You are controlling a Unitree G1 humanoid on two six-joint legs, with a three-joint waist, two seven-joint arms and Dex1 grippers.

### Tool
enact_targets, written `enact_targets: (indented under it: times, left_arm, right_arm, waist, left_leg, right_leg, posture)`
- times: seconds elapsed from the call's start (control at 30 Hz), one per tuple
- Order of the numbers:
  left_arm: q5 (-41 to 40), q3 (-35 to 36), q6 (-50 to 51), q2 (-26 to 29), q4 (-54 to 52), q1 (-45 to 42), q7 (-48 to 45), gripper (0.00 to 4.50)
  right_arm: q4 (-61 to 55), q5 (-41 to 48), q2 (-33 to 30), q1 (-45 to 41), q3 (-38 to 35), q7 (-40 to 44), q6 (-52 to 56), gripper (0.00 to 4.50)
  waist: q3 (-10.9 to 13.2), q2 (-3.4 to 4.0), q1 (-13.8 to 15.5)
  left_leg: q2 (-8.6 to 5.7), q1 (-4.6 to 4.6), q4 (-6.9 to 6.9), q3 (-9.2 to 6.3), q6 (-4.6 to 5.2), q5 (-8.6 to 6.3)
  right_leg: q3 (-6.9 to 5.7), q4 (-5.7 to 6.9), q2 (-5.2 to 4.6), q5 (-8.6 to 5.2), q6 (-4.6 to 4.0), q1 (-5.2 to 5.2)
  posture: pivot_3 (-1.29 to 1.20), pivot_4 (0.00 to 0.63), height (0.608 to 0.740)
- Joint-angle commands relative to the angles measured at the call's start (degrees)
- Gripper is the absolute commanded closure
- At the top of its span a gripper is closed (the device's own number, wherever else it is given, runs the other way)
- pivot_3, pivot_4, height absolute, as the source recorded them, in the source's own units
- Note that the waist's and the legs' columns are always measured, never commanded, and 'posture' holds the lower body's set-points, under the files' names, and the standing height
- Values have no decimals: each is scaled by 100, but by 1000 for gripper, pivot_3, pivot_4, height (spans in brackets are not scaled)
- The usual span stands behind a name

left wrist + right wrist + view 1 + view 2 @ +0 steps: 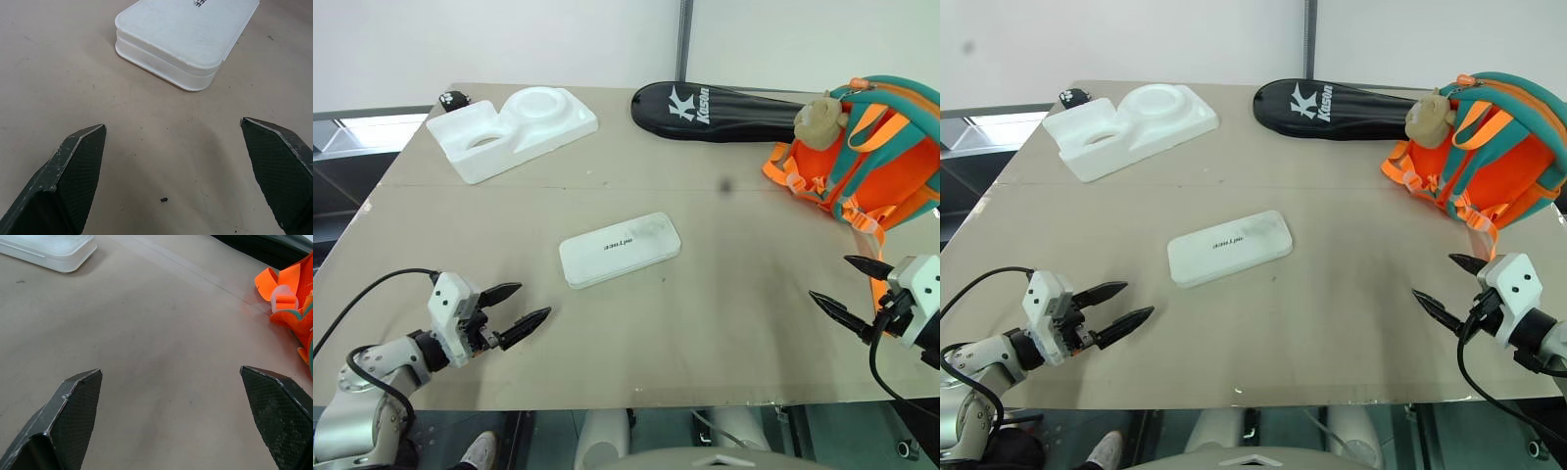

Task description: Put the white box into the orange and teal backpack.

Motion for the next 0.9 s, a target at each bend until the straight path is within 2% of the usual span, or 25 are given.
enact_targets:
  times: [0.03,0.1,0.23,0.27,0.3,0.4,0.47,0.53,0.57,0.73,0.83,0.9]
  left_arm:
    - [-246,85,219,-23,-355,-129,229,0]
    - [-433,148,479,-210,-681,-240,645,0]
    - [-540,231,833,-502,-930,-340,1273,0]
    - [-635,296,970,-609,-935,-405,1504,552]
    - [-606,328,1077,-681,-905,-469,1769,758]
    - [-644,417,1407,-875,-972,-650,2416,2250]
    - [-490,423,1767,-1024,-1036,-798,3127,3284]
    - [-398,308,1992,-1094,-1157,-898,3471,3372]
    - [-301,220,2103,-1084,-1185,-944,3629,3372]
    - [-55,-300,2331,-1095,-1372,-1213,3920,3372]
    - [24,-631,2424,-1082,-1472,-1385,3907,3372]
    - [230,-922,2302,-927,-1481,-1465,3758,3372]
  right_arm:
    - [-264,-46,77,-397,350,-318,132,49]
    - [-516,-572,216,-919,1028,-993,464,49]
    - [-361,-433,525,-1906,1808,-1312,1289,49]
    - [-224,-406,716,-2202,1970,-1461,1471,605]
    - [-111,-415,861,-2445,2128,-1585,1633,814]
    - [233,-624,1169,-3011,2565,-1813,1795,2316]
    - [690,-1015,1485,-3512,3136,-2058,1802,3315]
    - [1340,-1529,1899,-4018,3595,-2534,1771,3984]
    - [1657,-1705,2089,-4228,3738,-2696,1735,4456]
    - [2982,-2227,2720,-4864,3980,-3108,1274,4456]
    - [3246,-2205,2885,-4961,4143,-2778,1214,4456]
    - [2945,-2104,2773,-4815,4367,-2277,1323,4456]
  waist:
    - [-1,-3,-11]
    - [-1,-4,-35]
    - [-2,-5,-29]
    - [-1,-4,-23]
    - [-3,-7,-20]
    - [-3,-8,3]
    - [-3,-8,1]
    - [-5,-12,-30]
    - [-4,-10,-40]
    - [-5,-12,4]
    - [-5,-12,1]
    - [-5,-12,-16]
  left_leg:
    - [0,0,0,0,0,0]
    - [3,4,2,2,0,0]
    - [5,19,0,17,0,0]
    - [3,19,-6,22,0,0]
    - [1,17,-9,23,0,0]
    - [-1,6,-14,15,0,1]
    - [-2,4,-13,14,0,1]
    - [-2,2,-10,10,1,1]
    - [-1,6,-9,13,1,1]
    - [-2,0,-1,9,0,2]
    - [-5,-12,3,9,0,2]
    - [-4,-13,2,9,0,1]
  right_leg:
    - [0,0,0,0,0,0]
    - [-1,1,0,1,1,0]
    - [-14,11,-16,2,0,2]
    - [-14,10,-16,2,-1,2]
    - [-13,9,-16,2,-1,1]
    - [-23,6,-13,2,-1,-2]
    - [-26,6,-13,3,1,-3]
    - [-30,6,-12,3,2,-3]
    - [-29,9,-12,3,2,-1]
    - [-29,14,-9,7,5,-1]
    - [-30,9,-12,12,14,-3]
    - [-31,10,-11,17,24,-4]
  posture:
    - [0,150,740]
    - [0,150,740]
    - [0,150,740]
    - [0,150,740]
    - [0,150,740]
    - [0,150,740]
    - [0,150,740]
    - [0,150,740]
    - [0,150,740]
    - [0,150,740]
    - [0,150,740]
    - [0,150,740]
